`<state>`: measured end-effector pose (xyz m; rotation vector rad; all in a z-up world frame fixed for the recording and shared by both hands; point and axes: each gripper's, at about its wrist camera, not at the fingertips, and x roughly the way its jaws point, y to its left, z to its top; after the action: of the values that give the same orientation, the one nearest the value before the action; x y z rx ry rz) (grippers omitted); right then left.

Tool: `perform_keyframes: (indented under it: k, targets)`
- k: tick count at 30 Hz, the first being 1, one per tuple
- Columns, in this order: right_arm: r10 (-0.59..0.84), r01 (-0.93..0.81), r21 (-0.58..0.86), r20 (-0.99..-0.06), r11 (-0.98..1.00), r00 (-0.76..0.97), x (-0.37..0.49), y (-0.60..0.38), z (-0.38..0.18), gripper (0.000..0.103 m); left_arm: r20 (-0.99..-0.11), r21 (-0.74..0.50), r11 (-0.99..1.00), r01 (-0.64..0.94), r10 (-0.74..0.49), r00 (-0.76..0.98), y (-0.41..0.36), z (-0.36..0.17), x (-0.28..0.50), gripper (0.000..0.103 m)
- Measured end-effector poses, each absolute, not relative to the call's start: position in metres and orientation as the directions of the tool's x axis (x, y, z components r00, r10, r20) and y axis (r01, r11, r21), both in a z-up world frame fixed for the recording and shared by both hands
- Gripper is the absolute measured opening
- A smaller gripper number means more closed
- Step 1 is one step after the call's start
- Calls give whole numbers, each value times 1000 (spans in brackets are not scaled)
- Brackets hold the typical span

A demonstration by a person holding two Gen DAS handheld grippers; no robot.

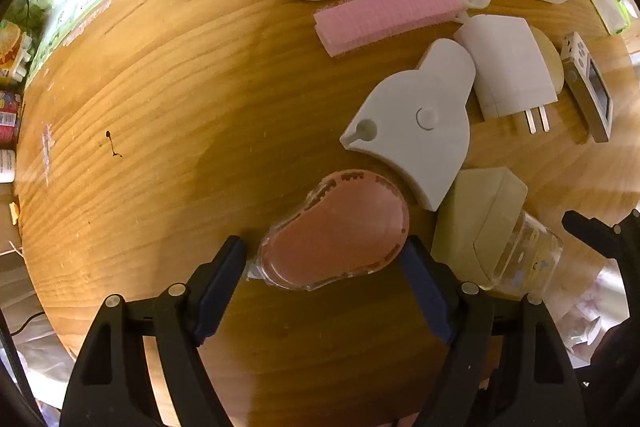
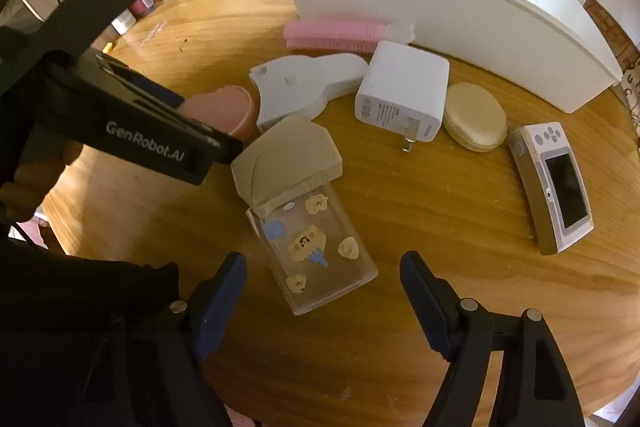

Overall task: Organize rigid objects
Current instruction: 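Close left tool on the pink sponge while right tool grasps the clear beige-lidded box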

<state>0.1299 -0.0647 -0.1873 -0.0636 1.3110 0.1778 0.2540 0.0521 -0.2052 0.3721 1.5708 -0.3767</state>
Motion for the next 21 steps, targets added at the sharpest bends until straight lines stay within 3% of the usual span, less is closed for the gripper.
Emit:
perform_keyframes:
  k: [8, 21]
  targets:
    - [79, -185, 36, -970, 982, 229, 141, -53, -196, 62, -1000, -1, 894, 448, 9, -20, 45, -199, 258, 76]
    - [62, -189, 17, -970, 982, 234, 142, -45, -193, 61, -1000, -27, 905, 424, -19, -23, 63, -188, 250, 73]
